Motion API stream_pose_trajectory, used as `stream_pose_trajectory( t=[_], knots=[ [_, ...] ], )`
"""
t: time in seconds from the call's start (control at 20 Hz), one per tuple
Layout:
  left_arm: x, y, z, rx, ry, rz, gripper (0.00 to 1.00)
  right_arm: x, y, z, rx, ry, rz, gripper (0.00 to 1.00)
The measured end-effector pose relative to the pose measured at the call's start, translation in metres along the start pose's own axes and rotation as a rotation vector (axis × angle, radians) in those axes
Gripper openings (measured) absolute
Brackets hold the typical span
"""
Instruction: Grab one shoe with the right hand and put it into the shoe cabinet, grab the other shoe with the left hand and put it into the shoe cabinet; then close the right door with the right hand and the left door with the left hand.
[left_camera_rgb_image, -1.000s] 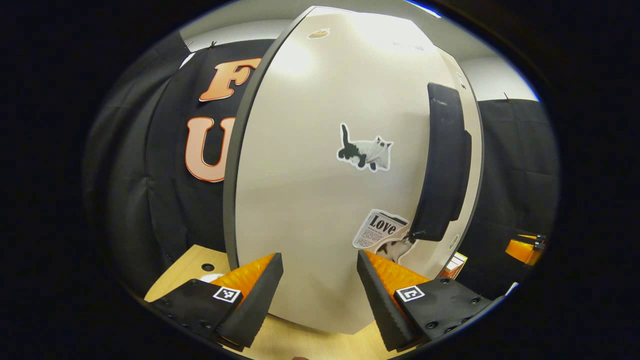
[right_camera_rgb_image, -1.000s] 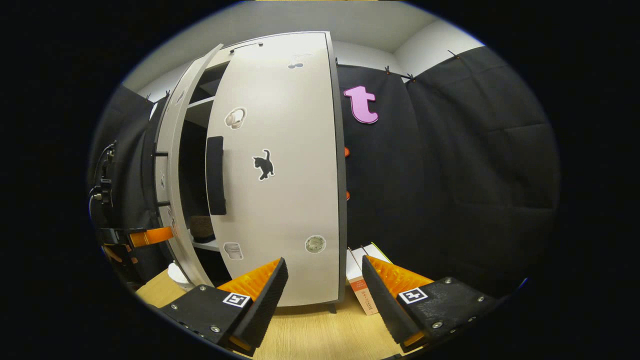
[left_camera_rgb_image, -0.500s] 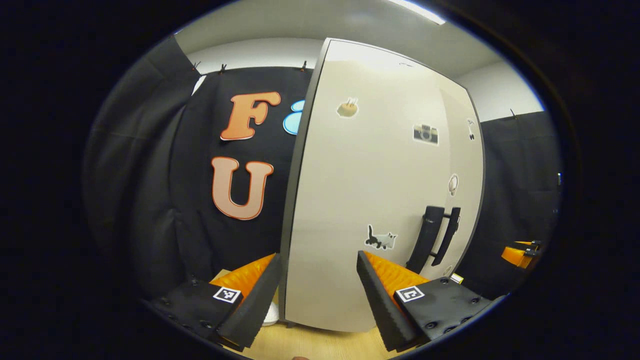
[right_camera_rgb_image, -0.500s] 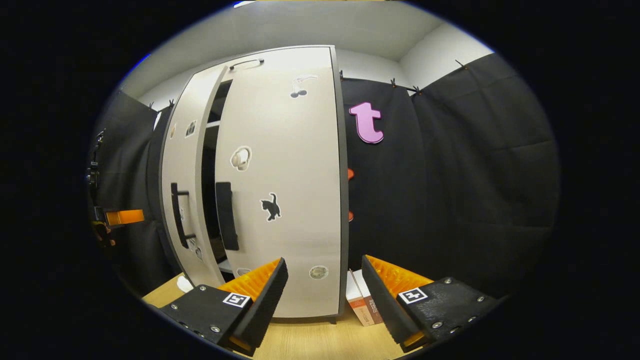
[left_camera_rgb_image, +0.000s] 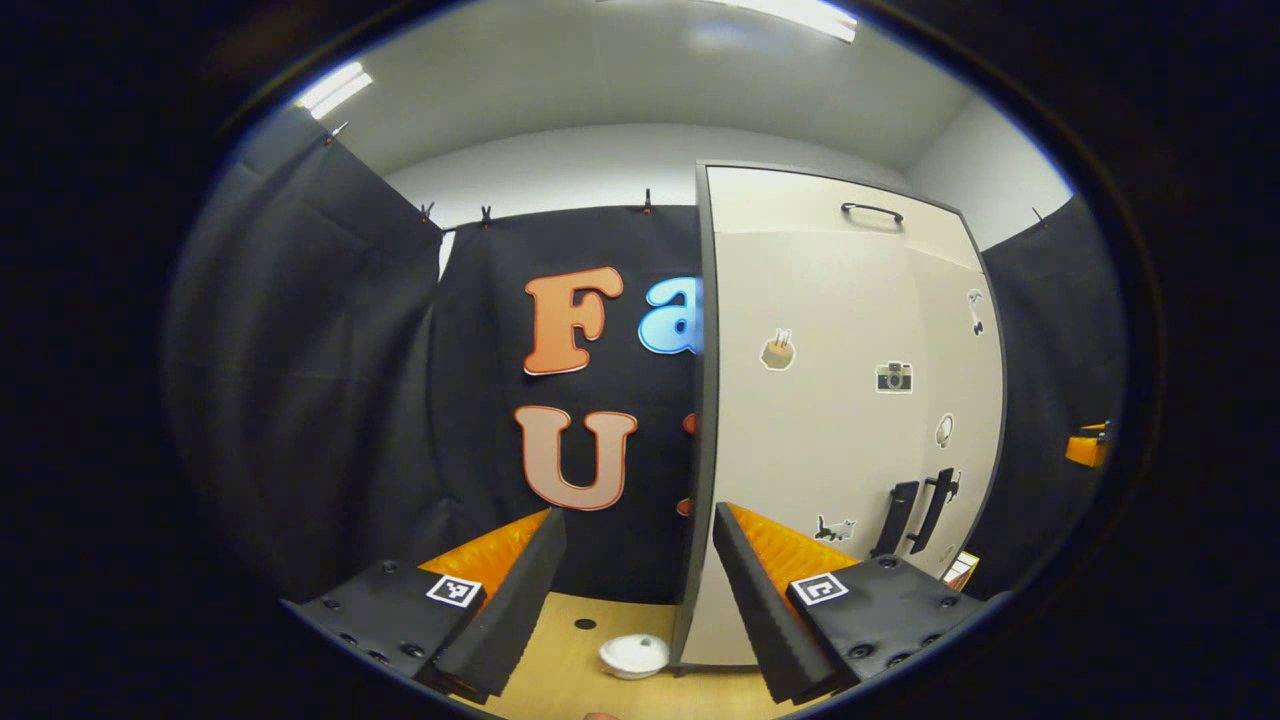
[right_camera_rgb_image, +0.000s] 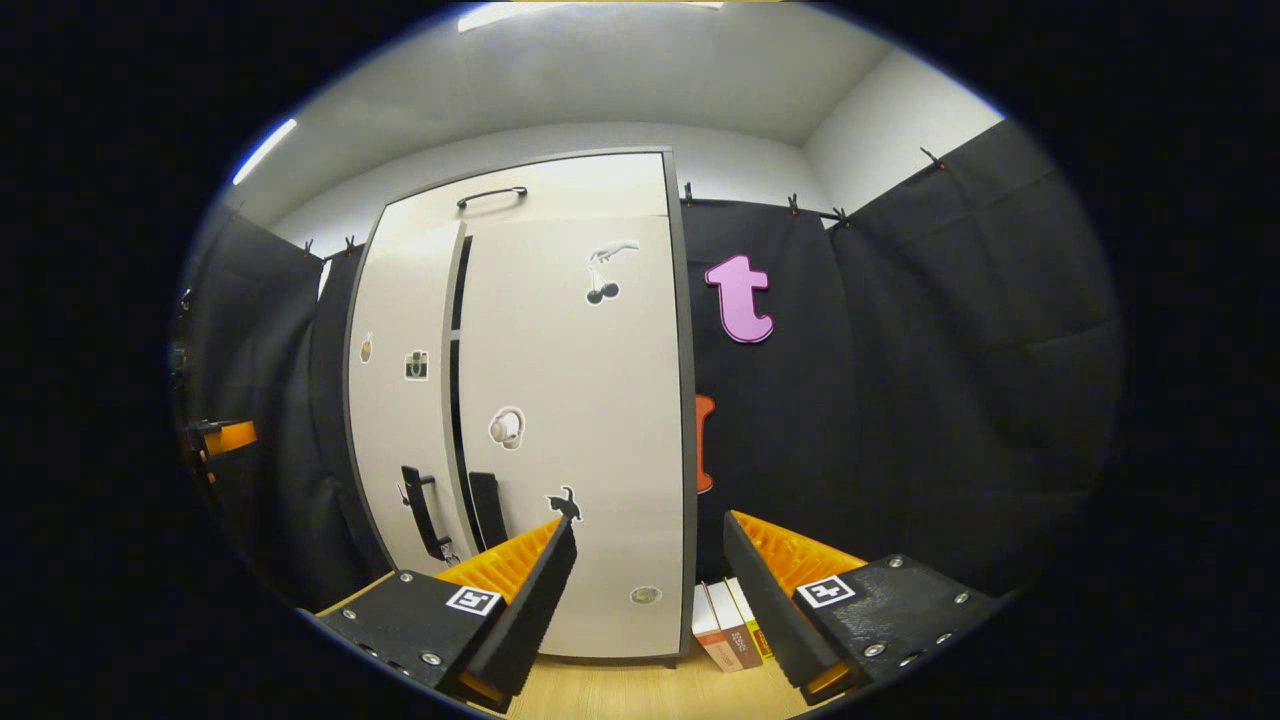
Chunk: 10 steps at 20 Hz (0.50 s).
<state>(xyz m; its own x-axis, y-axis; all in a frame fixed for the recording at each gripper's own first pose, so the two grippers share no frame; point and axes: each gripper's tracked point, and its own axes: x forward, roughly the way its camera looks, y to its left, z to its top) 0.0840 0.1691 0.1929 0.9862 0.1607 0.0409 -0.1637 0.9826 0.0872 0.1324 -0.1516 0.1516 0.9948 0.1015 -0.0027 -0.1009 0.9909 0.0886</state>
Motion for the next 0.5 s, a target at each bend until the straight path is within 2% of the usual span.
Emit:
stream_pose_trajectory(
  t=[0.25,0.35,0.5],
  knots=[
    [-0.02,0.043,0.036,0.04,-0.051,0.064,0.94,-0.015,-0.006,0.034,-0.053,-0.036,-0.018,0.92],
    [-0.026,0.055,0.043,0.039,-0.066,0.083,0.96,-0.021,-0.006,0.039,-0.044,-0.037,-0.011,0.92],
    [-0.031,0.062,0.051,0.025,-0.084,0.094,0.94,-0.026,-0.007,0.044,-0.057,-0.043,-0.017,0.92]
  ],
)
